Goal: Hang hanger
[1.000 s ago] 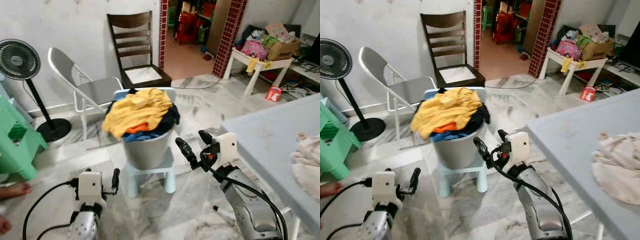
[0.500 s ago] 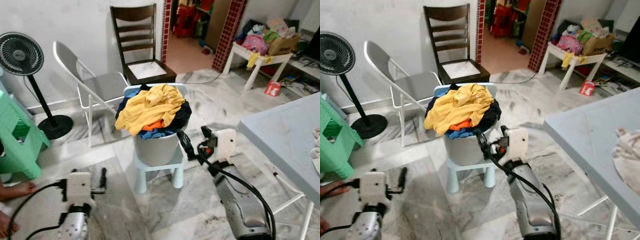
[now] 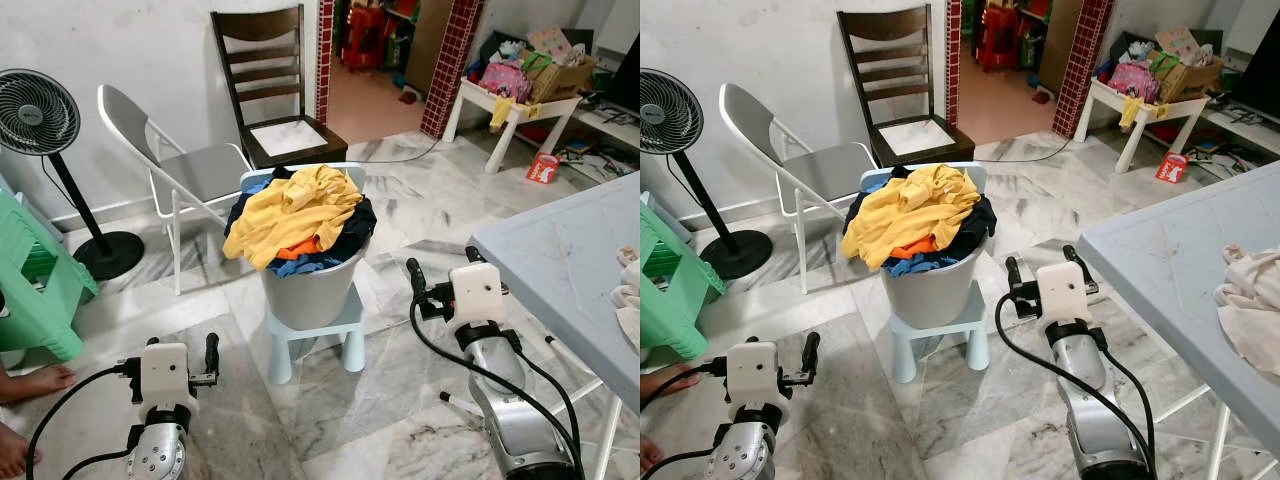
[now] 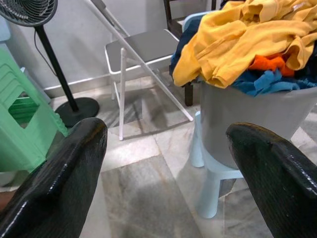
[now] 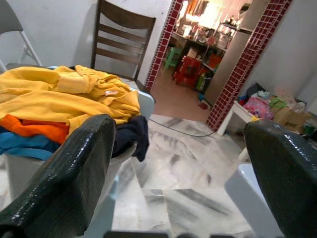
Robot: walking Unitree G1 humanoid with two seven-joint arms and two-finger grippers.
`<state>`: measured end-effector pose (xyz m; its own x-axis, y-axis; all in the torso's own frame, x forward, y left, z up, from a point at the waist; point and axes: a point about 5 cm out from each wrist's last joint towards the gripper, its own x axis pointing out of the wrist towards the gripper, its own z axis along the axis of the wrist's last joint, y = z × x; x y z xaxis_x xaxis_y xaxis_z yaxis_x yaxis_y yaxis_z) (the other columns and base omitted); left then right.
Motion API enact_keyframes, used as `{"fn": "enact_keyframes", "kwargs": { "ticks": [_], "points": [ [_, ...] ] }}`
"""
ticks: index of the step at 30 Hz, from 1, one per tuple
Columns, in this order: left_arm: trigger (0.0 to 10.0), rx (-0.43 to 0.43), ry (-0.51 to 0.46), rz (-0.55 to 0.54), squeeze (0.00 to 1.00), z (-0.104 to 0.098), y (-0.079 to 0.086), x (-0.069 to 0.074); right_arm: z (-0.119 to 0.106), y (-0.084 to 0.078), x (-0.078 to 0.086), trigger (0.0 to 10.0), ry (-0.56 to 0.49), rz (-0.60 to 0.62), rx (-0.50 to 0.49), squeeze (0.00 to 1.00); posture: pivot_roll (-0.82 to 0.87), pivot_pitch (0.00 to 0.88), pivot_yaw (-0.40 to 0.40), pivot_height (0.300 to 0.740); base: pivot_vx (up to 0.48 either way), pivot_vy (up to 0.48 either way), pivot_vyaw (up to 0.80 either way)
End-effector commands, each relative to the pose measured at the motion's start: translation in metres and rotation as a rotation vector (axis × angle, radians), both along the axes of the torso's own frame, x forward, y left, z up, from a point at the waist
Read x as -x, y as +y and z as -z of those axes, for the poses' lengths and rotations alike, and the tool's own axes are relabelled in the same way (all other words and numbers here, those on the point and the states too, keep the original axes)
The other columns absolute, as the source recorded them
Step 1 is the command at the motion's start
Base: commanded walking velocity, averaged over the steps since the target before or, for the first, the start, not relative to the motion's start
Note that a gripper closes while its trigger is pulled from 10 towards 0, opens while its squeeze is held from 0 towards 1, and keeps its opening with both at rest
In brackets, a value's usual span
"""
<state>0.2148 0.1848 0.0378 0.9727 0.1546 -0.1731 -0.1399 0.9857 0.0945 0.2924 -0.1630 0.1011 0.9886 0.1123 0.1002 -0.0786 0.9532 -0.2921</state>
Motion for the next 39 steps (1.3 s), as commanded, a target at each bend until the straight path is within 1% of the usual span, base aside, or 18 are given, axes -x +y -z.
{"fn": "enact_keyframes", "kwargs": {
  "ticks": [1, 6, 8, 11, 13, 14, 15, 16, 17, 18, 19, 20, 21, 23, 25, 31, 35, 39],
  "points": [
    [10.0, -0.006, -0.006, 0.001, 0.0, -0.003, 0.001, -0.001, 0.007, 0.003, -0.001, 10.0, 0.044, 0.008, -0.069, 0.0, 0.08, 0.0, -0.027, 0.74, 0.0, 0.0, 0.0],
    [10.0, -0.016, -0.019, -0.005, 0.0, -0.004, 0.002, -0.003, 0.016, 0.012, 0.004, 10.0, 0.089, -0.05, -0.109, 0.0, 0.08, 0.0, -0.023, 0.74, 0.0, 0.0, 0.0],
    [10.0, -0.016, -0.035, -0.006, 0.0, -0.005, 0.003, -0.004, 0.018, 0.015, 0.005, 10.0, 0.11, -0.081, -0.158, 0.0, 0.07, 0.0, -0.023, 0.74, 0.0, 0.0, 0.0],
    [10.0, -0.001, -0.037, 0.009, 0.0, -0.004, 0.003, -0.005, 0.024, 0.012, 0.005, 10.0, 0.138, -0.041, -0.16, 0.0, 0.07, 0.0, -0.022, 0.74, 0.0, 0.0, 0.0],
    [10.0, 0.002, -0.055, 0.015, 0.0, -0.005, 0.003, -0.005, 0.026, 0.013, 0.004, 10.0, 0.151, -0.051, -0.166, 0.0, 0.07, 0.0, -0.021, 0.74, 0.0, 0.0, 0.0],
    [10.0, -0.006, -0.066, 0.014, 0.0, -0.006, 0.003, -0.004, 0.028, 0.013, 0.006, 10.0, 0.171, -0.078, -0.226, 0.0, 0.07, 0.0, -0.022, 0.74, 0.0, 0.0, 0.0],
    [10.0, -0.006, -0.066, 0.014, 0.0, -0.006, 0.003, -0.004, 0.028, 0.013, 0.006, 10.0, 0.171, -0.078, -0.226, 0.0, 0.07, 0.0, -0.022, 0.74, 0.0, 0.0, 0.0],
    [10.0, -0.002, -0.068, -0.007, 0.0, -0.005, 0.004, -0.003, 0.029, 0.012, 0.008, 10.0, 0.164, -0.095, -0.266, 0.0, 0.07, 0.0, -0.025, 0.74, 0.0, 0.0, 0.0],
    [10.0, -0.01, -0.075, -0.021, 0.0, -0.006, 0.004, -0.002, 0.029, 0.011, 0.01, 10.0, 0.162, -0.092, -0.272, 0.0, 0.07, 0.0, -0.028, 0.74, 0.0, 0.0, 0.0],
    [10.0, -0.004, -0.086, -0.005, 0.0, -0.007, 0.003, -0.002, 0.03, 0.011, 0.011, 10.0, 0.167, -0.089, -0.281, 0.0, 0.07, 0.0, -0.028, 0.74, 0.0, 0.0, 0.0],
    [10.0, 0.011, -0.097, 0.004, 0.0, -0.008, 0.003, -0.001, 0.03, 0.011, 0.012, 10.0, 0.163, -0.088, -0.286, 0.0, 0.07, 0.0, -0.028, 0.74, 0.0, 0.0, 0.0],
    [10.0, 0.023, -0.098, -0.005, 0.0, -0.007, 0.003, -0.001, 0.029, 0.011, 0.012, 10.0, 0.157, -0.081, -0.264, 0.0, 0.07, 0.0, -0.03, 0.74, 0.0, 0.0, 0.0],
    [10.0, 0.017, -0.099, -0.02, 0.0, -0.008, 0.003, 0.0, 0.029, 0.011, 0.012, 10.0, 0.15, -0.078, -0.258, 0.0, 0.07, 0.0, -0.031, 0.74, 0.0, 0.0, 0.0],
    [10.0, 0.034, -0.126, -0.038, 0.0, -0.011, 0.004, 0.0, 0.026, 0.012, 0.012, 10.0, 0.14, -0.087, -0.276, 0.0, 0.07, 0.0, -0.032, 0.74, 0.0, 0.0, 0.0],
    [10.0, 0.068, -0.116, -0.034, 0.0, -0.01, 0.002, 0.001, 0.026, 0.012, 0.011, 10.0, 0.148, -0.087, -0.293, 0.0, 0.07, 0.0, -0.033, 0.74, 0.0, 0.0, 0.0],
    [10.0, 0.06, -0.088, -0.032, 0.0, -0.006, 0.002, 0.0, 0.029, 0.01, 0.012, 10.0, 0.165, -0.085, -0.298, 0.0, 0.07, 0.0, -0.033, 0.74, 0.0, 0.0, 0.0],
    [10.0, 0.069, -0.086, -0.002, 0.0, -0.006, 0.0, -0.002, 0.031, 0.01, 0.011, 10.0, 0.184, -0.079, -0.313, 0.0, 0.06, 0.0, -0.032, 0.74, 0.0, 0.0, 0.0],
    [10.0, 0.088, -0.094, 0.029, 0.0, -0.007, -0.002, -0.003, 0.03, 0.01, 0.011, 10.0, 0.18, -0.088, -0.312, 0.0, 0.06, 0.0, -0.03, 0.74, 0.0, 0.0, -0.45]
  ]
}}
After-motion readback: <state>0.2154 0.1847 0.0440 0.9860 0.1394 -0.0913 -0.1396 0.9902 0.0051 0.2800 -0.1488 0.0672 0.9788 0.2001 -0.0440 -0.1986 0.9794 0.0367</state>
